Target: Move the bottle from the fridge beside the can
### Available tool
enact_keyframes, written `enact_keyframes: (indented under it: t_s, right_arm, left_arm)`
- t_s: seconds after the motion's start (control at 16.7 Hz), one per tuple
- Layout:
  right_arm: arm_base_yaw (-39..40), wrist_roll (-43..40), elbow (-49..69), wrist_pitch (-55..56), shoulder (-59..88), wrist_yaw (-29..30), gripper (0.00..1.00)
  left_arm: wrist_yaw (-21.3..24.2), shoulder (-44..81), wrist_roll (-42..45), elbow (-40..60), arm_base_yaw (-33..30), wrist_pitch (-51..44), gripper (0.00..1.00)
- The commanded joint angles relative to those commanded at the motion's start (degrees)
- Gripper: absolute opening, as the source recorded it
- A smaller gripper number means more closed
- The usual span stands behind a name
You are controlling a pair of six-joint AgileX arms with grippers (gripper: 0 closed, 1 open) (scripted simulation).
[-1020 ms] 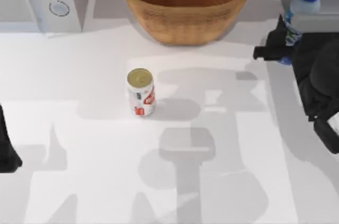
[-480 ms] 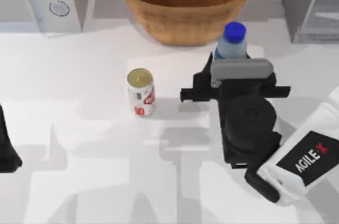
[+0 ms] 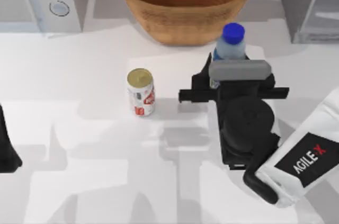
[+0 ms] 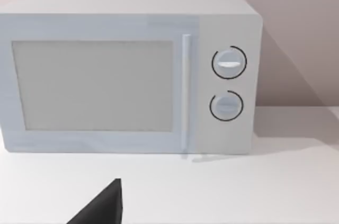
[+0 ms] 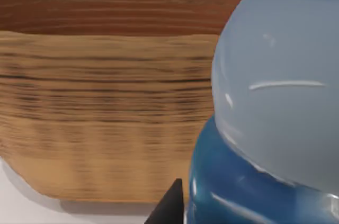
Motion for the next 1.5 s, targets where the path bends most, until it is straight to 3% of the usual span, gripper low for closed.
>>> enact_keyframes:
  t_s: [0.18, 0.96, 1.5]
  right_arm:
    - [0.0, 0.0, 0.0, 0.0, 0.0, 0.0, 0.0]
    - [0.0, 0.0, 0.0, 0.0, 0.0, 0.0, 0.98]
    - [0.0, 0.0, 0.0, 0.0, 0.0, 0.0, 1.0]
  left_arm:
    - [0.0, 0.0, 0.0, 0.0, 0.0, 0.0, 1.0]
    - [0.0, 0.0, 0.0, 0.0, 0.0, 0.0, 1.0]
    - [0.0, 0.0, 0.0, 0.0, 0.0, 0.0, 1.0]
